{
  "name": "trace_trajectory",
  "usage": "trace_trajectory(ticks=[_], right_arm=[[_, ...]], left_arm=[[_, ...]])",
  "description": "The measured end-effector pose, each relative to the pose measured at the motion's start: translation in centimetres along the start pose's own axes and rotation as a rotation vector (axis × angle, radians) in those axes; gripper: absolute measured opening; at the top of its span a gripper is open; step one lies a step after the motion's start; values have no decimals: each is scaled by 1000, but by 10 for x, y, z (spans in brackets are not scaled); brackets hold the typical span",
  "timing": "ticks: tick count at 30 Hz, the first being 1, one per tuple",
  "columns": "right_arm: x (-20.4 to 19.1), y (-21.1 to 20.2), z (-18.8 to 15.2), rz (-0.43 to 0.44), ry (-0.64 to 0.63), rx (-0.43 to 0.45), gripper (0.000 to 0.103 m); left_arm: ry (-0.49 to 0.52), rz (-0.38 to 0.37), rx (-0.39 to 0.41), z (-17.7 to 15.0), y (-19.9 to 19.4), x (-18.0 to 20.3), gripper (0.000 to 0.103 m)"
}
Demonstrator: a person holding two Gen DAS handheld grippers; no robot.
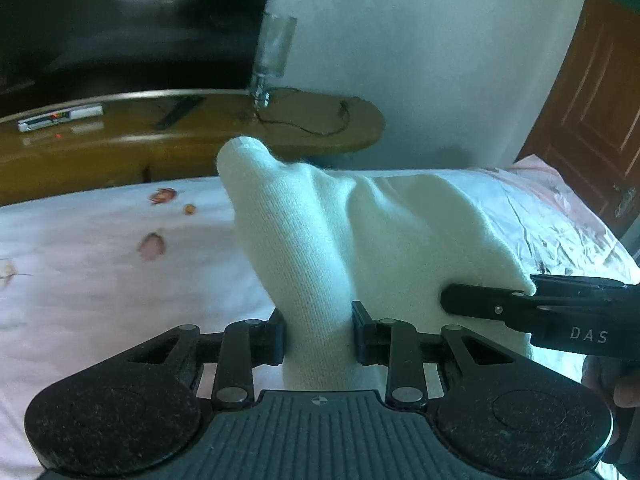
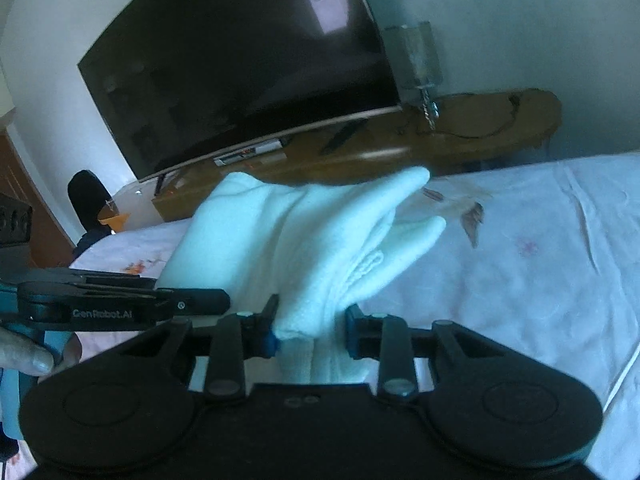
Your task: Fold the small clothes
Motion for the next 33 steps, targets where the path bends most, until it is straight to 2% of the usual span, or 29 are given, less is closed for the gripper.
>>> trace_trajectory(ticks=[5,13,19,27,31,33], right_arm=[[-41,5,-2,33,-29,8,30],[-113,42,-23,121,-56,-18,30],[-156,76,-43,187,-66,-68,30],[-174,109,-69,201,-54,-125,30],[-174,123,-90,197,-16,-158,30],[-165,131,-102,187,32,-176,30]], left_arm=[[-8,36,17,-6,-34,-21,32],[-45,128,10,-10,-37,-33,32],[-118,173,-13,-45,-57,-76,32],[-162,172,-64,-80,-39,-108,32],[-211,181,-114,-104,-16,-117,32],[-270,146,-106,-115,-11,-124,33]])
Point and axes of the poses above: each gripper's, at about its wrist camera, not at the fingertips, and y roughly the way its jaws point, x to its right, z to its top, the point moved 7 cm from there along y, roughly the way its jaws point, and after that the axes turned 13 degrees about z, right-handed, at the moved point
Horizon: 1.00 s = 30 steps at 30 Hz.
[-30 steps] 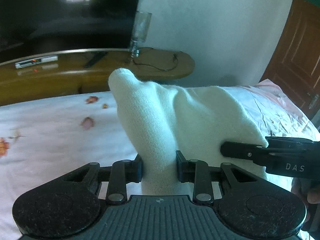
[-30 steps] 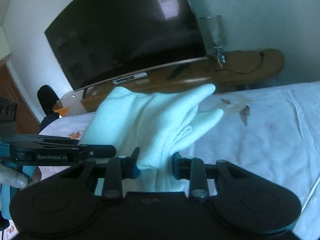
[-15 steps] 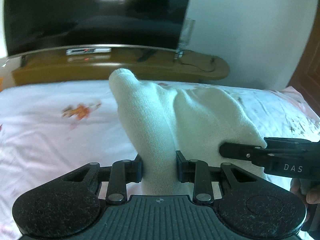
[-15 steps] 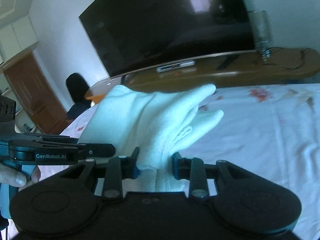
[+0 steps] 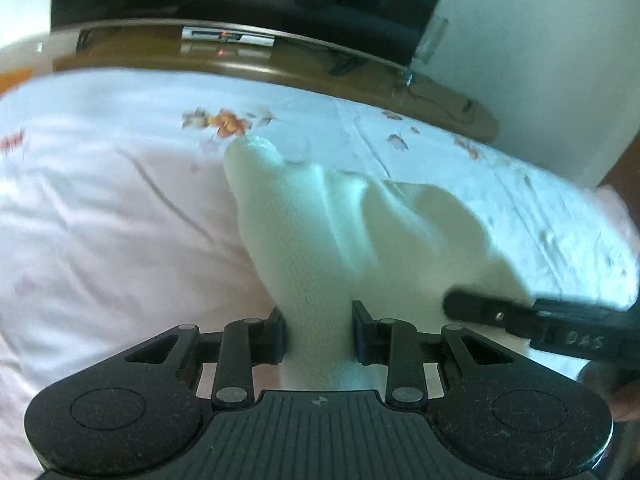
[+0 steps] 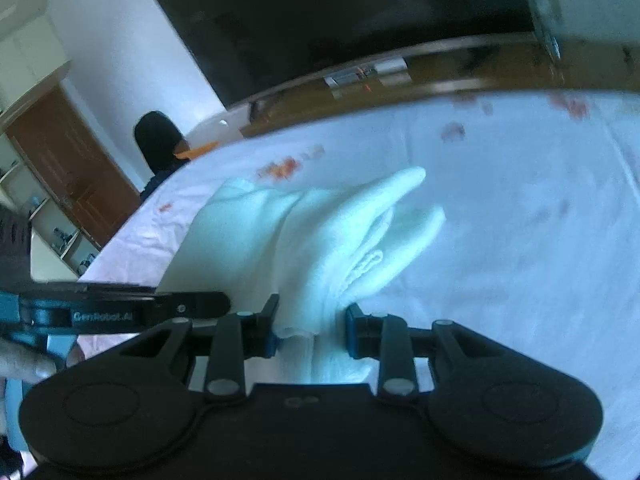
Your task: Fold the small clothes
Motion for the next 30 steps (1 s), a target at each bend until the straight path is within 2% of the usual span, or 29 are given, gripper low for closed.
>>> trace_trajectory(ticks=[1,4,5,6,7,8,10,11,15,16,17,18,20,22,24,25,26,28,29,30], right_arm=[[8,2,-4,3,30,-2,32],[24,3,-10,49,120,1,35],[23,4,-11,63,125,-7,39],[23,4,-9,77,126,-23,40],[23,3,-7,84,130,-31,49],[25,0,-2,87,134,-18,65],[31,-8,9,99,149,41,79],[36,-8,14,110,168,53,78],[68,13,28,176,324,13,75],[72,16,31,196,336,19,75],[74,20,35,214,343,12,69],[73,23,38,218,326,2,62],[68,30,44,202,240,-15,38],[56,29,48,159,92,-8,25],[34,19,51,169,-99,39,23],[26,13,51,174,-180,59,22],[23,9,52,173,-225,71,22],[29,10,51,127,-277,68,19],[35,14,49,91,-279,47,19],[45,21,45,38,-280,10,19]], left_arm=[[-37,-28,-6,-1,3,-5,34],[-53,-56,-12,-3,6,-8,40],[-56,-68,-12,-2,6,-9,47],[-62,-79,-2,-1,6,-11,61],[-72,-83,16,2,6,-14,69],[-86,-87,39,5,7,-19,77],[-124,-110,45,13,11,-27,77],[-148,-123,38,16,16,-30,77],[-211,-152,24,26,43,-38,75],[-233,-173,25,28,49,-38,71],[-251,-201,27,30,54,-39,60],[-262,-211,26,33,59,-39,55],[-224,-191,78,38,62,-33,51],[-122,-143,201,46,52,-21,46],[-65,-149,258,51,47,-13,46],[-37,-146,258,54,49,-10,46],[0,-131,252,56,56,-7,46],[101,-48,215,56,73,-1,46],[140,-31,217,55,78,2,49],[140,-18,223,56,78,3,58]])
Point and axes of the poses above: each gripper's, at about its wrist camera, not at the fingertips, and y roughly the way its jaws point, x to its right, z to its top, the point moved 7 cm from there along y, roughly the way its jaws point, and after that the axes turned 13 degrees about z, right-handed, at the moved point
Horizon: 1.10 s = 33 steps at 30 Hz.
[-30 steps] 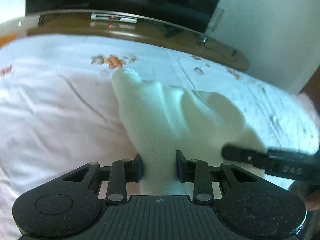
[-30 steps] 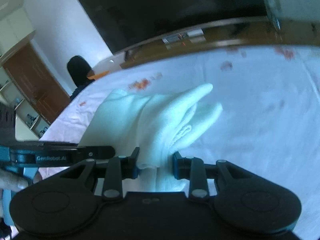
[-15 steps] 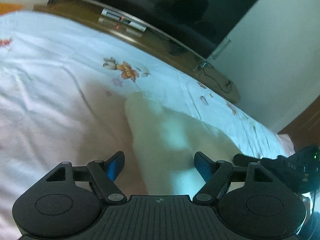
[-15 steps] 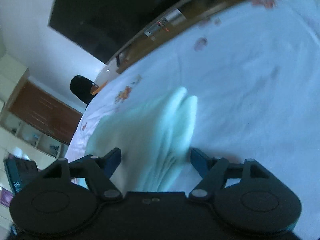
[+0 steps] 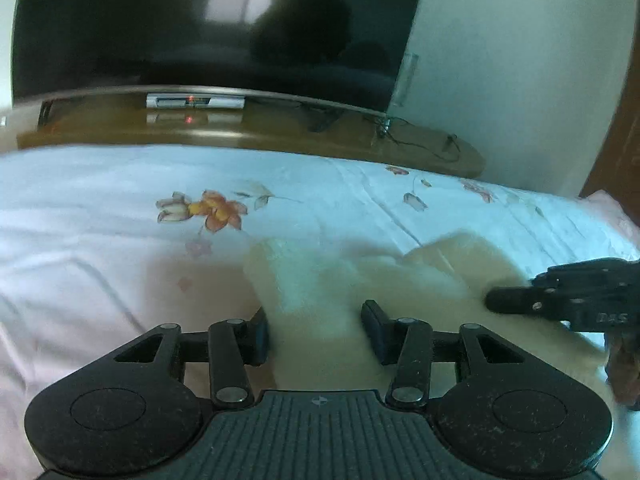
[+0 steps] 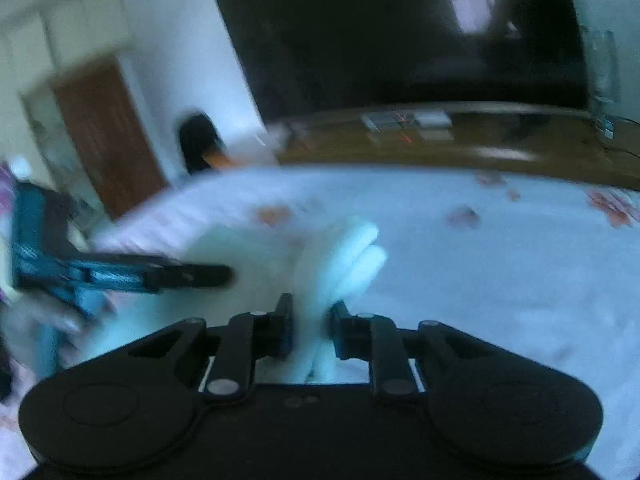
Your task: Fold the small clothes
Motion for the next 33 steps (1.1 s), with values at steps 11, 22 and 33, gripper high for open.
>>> trace_trajectory(ticks=[11,22,33], right_arm=[[-54,-52,3,-93,-105,23,26],[-66,-29,-40,-238,-188,-197,28],[-126,-52,-104,-280,-182,-293,34]], left_arm=[[69,191,57,-17,-85,-3,102],[19,222,3,-51,-90,1,96],[48,230,-60,-136,-170,6,96]])
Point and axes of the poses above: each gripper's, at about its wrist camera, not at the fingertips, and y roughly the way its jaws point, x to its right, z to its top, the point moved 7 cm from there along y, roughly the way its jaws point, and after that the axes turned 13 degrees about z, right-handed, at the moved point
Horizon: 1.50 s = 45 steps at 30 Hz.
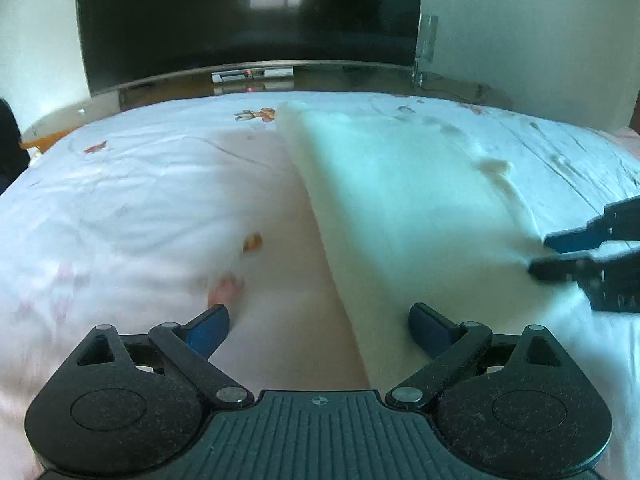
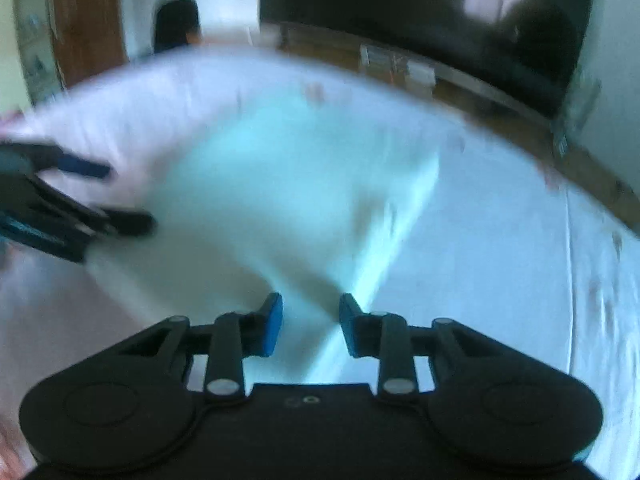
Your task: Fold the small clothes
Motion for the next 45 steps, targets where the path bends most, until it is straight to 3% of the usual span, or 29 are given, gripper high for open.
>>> trace_trajectory(ticks=[4,7,9,11,16,29,35,45], right_arm=[[-1,-42,-17,-35,111,60,35],[-18,-98,-28,-42,133,175,62],[-32,-127,-37,-46,135,221,66],[-43,-143,-44,-42,143,214,71],[-64,-187,-58,-57,170,253,76],[-132,-320,-114,-156,217,380,81],[-152,-352,-119,-183,207,420,81],[-152,-375,-114,-220,205,461,82]], left_arm=[[-62,64,38,-22,-53,-14,96],[-99,80,33,-33,-96,-14,103],[-105,55,27,-36,-121,-7,103],[-107,40,33,-36,-141,-1,103],[-108,83,133,-36,-205,5,103],[-136,75,248,-62,-370,21,103],[-108,71,300,-58,-409,28,103],[-96,53,323,-50,-419,42,103]])
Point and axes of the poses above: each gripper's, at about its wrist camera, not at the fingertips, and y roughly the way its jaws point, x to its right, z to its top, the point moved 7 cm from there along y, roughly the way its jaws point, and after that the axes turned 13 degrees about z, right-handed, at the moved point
